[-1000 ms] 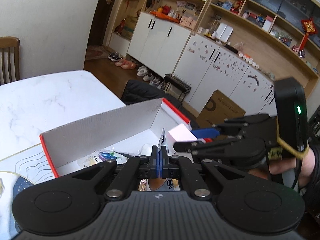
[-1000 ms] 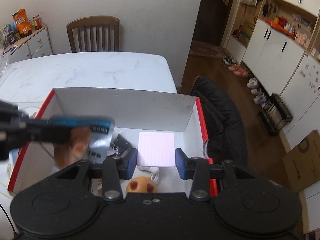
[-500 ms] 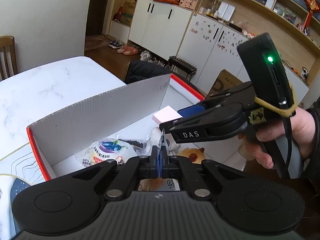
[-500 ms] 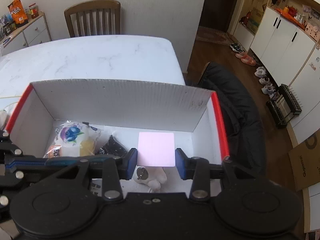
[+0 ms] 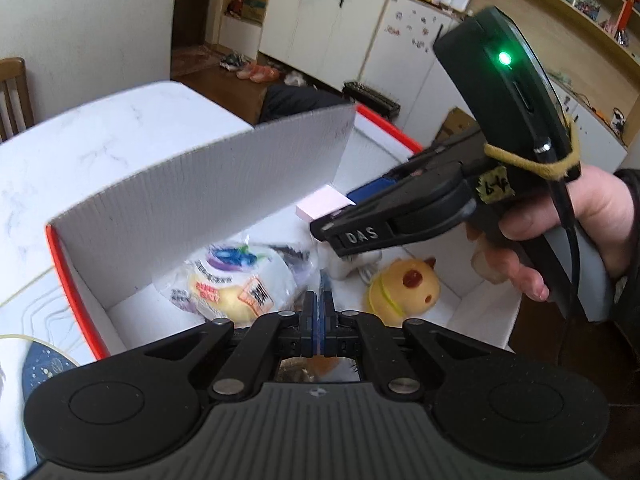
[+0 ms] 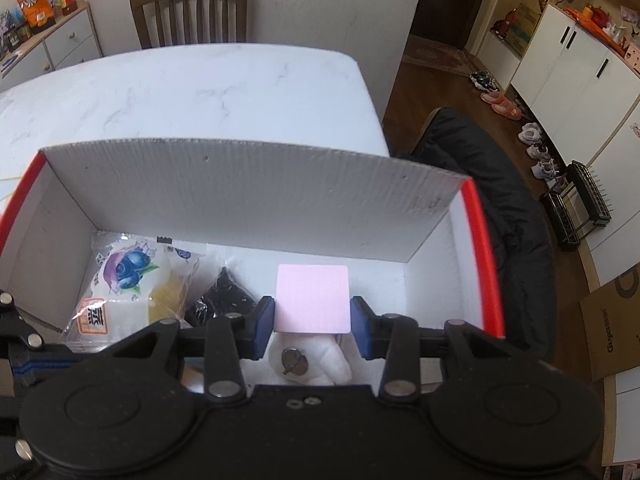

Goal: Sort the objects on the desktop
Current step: 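Open the right tool to drop the note pad while the left tool releases the silver packet, then withdraw both open tools from the box back toward the remaining items, then grasp the pink binder clip with the left tool while the right tool grasps the wet-wipes pack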

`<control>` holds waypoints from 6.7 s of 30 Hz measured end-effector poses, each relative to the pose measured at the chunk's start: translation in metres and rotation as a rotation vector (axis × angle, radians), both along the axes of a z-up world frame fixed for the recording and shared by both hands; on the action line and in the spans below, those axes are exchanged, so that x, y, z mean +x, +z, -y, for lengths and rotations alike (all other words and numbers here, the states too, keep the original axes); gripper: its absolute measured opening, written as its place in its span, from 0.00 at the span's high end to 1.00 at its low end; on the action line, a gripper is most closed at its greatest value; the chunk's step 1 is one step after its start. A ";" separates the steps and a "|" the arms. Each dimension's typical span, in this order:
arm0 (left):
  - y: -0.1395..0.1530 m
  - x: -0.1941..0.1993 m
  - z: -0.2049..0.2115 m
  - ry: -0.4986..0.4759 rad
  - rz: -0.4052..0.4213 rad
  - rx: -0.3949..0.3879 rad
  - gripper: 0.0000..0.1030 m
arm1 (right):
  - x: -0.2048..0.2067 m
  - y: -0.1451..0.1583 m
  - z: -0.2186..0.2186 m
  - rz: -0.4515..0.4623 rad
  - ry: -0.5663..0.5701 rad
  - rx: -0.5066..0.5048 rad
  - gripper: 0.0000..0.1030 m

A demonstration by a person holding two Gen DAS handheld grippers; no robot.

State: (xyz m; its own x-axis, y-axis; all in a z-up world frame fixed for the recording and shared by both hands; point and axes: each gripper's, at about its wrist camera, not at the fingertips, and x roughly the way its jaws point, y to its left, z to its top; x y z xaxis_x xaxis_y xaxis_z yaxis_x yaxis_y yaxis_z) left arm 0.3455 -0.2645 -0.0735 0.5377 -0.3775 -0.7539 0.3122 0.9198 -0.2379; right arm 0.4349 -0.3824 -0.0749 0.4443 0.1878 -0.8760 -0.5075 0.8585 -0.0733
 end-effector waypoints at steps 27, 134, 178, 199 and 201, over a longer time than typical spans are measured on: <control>0.003 -0.004 -0.005 -0.007 -0.054 -0.002 1.00 | -0.002 0.007 0.007 -0.049 0.012 0.034 0.40; -0.003 -0.210 -0.284 0.273 0.160 0.059 0.00 | -0.194 0.053 -0.263 0.064 0.195 0.233 0.05; -0.055 -0.164 -0.294 0.195 0.069 0.063 0.06 | -0.108 -0.038 -0.356 -0.123 0.465 0.033 0.22; -0.056 -0.165 -0.288 0.182 0.089 0.157 0.48 | -0.109 -0.032 -0.352 -0.094 0.435 0.041 0.43; -0.055 -0.166 -0.287 0.184 0.085 0.160 0.48 | -0.109 -0.031 -0.349 -0.092 0.420 0.042 0.46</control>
